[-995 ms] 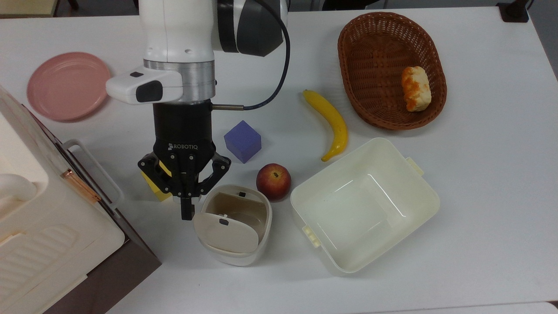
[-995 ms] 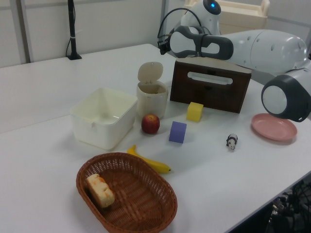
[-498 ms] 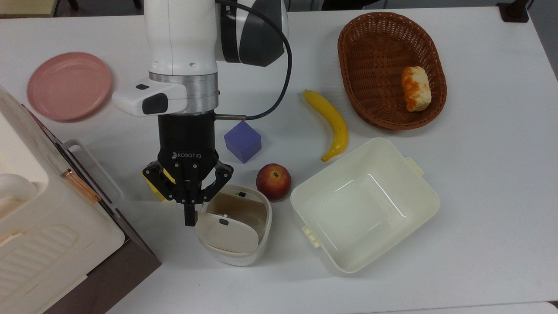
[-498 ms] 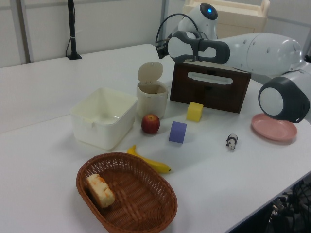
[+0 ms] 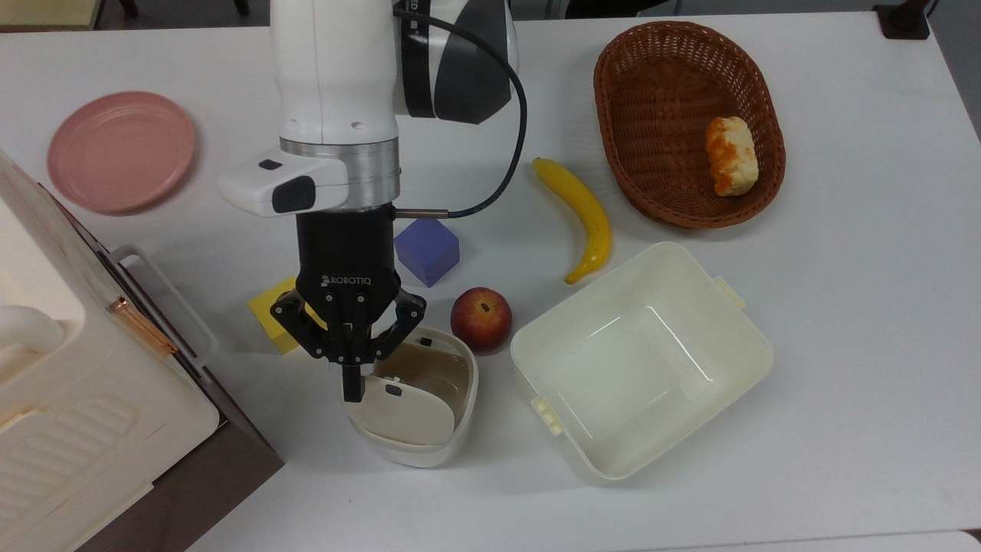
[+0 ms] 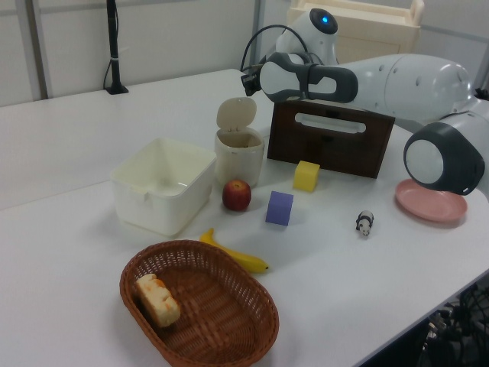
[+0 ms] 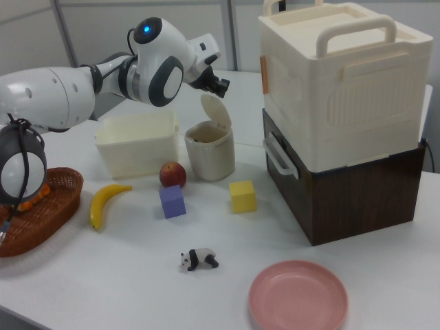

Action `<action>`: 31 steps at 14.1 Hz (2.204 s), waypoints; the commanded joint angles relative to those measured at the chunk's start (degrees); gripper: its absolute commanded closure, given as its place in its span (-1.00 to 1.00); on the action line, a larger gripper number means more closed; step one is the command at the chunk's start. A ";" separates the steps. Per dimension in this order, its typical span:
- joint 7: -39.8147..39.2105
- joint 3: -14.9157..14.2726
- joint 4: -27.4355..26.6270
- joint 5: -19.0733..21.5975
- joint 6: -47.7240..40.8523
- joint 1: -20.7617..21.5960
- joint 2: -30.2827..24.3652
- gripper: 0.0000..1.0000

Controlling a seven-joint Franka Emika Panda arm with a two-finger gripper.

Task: Close the trash can
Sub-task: 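Lower the gripper onto the raised lid and push it down, then press the lid flat onto the trash can rim with the gripper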

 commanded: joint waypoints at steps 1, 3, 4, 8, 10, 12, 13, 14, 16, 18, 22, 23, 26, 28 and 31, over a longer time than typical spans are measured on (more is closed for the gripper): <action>-0.21 -0.29 -0.56 -0.18 1.15 0.62 0.11 1.00; -0.30 -0.29 -0.82 -0.27 1.15 0.71 0.20 1.00; -0.30 -0.29 -0.82 -0.27 1.15 0.71 0.46 1.00; -0.30 -0.03 -2.22 -0.71 1.15 0.71 0.12 1.00; -0.30 0.23 -4.50 -1.49 1.15 0.62 -1.11 1.00; -0.47 1.46 -7.40 -2.72 1.15 0.36 -3.65 1.00; -0.48 2.07 -9.07 -3.34 1.15 0.27 -4.88 1.00; -0.56 2.34 -10.22 -3.69 1.15 0.27 -5.76 1.00; -0.65 2.43 -11.89 -3.78 1.15 0.36 -6.65 1.00; -1.61 2.52 -13.99 -3.78 1.15 0.36 -7.79 1.00; -2.93 2.61 -16.55 -3.87 1.15 0.36 -8.32 1.00; -3.20 2.61 -17.51 -3.87 1.07 0.44 -8.76 1.00; -3.20 2.61 -19.45 -3.87 1.07 0.53 -9.72 1.00; -3.46 2.61 -20.77 -3.96 1.07 0.62 -10.25 1.00; -3.82 2.61 -21.30 -3.96 1.07 0.71 -10.43 1.00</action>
